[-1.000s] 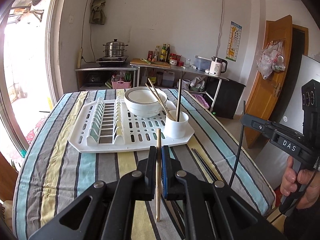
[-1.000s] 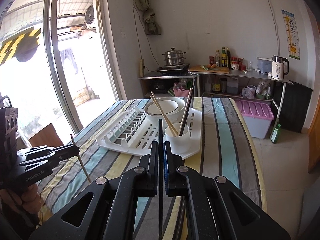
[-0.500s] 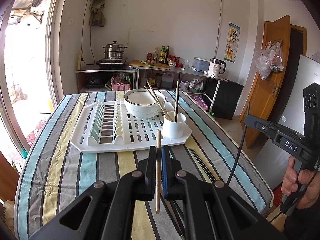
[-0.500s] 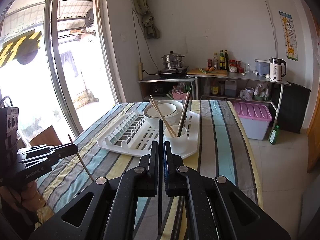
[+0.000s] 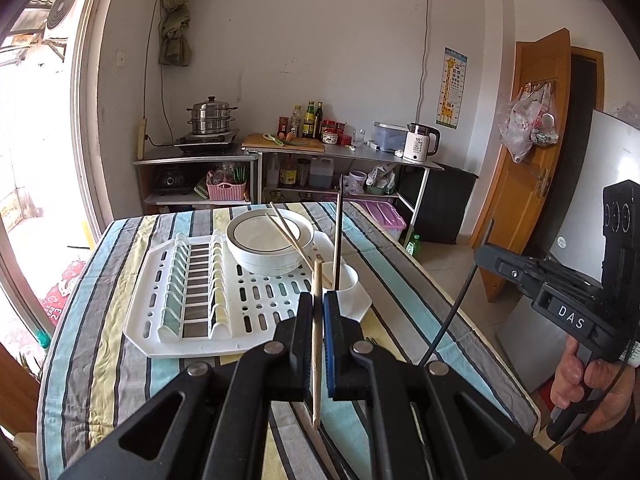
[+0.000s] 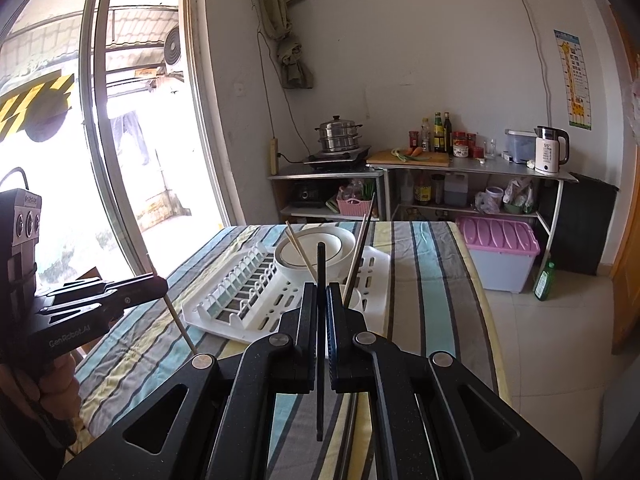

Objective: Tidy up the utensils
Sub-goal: 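Lift the wooden chopstick over the white cup while the right tool carries its black chopstick there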

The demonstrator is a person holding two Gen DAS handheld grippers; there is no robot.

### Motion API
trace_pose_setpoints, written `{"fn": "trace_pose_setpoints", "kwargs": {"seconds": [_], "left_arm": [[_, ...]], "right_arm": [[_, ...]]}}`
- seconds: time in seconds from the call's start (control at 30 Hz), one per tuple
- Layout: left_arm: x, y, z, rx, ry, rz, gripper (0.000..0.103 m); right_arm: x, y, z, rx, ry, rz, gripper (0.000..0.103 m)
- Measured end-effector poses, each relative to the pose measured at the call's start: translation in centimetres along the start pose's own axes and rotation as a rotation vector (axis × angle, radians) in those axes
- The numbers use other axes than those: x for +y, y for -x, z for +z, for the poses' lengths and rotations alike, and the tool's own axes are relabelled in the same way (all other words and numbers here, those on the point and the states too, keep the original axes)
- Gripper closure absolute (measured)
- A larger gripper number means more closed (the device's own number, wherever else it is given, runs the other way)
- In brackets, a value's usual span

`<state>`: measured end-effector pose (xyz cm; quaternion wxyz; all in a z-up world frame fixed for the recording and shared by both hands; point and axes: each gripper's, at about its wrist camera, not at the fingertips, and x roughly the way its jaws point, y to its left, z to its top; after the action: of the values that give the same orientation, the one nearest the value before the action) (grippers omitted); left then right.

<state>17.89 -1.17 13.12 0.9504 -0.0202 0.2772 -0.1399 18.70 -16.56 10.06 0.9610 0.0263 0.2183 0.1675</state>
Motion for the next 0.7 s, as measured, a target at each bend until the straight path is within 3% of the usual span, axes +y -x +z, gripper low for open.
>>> {"fn": "trace_pose_setpoints", "kwargs": {"seconds": [0.7], "left_arm": [[-0.7,-6.9,9.5,-0.026,0.024,-0.074,0.098]], "right_arm": [[-1.5,-3.5,8.1,-0.098,-0.004,-0.013,0.099]]}}
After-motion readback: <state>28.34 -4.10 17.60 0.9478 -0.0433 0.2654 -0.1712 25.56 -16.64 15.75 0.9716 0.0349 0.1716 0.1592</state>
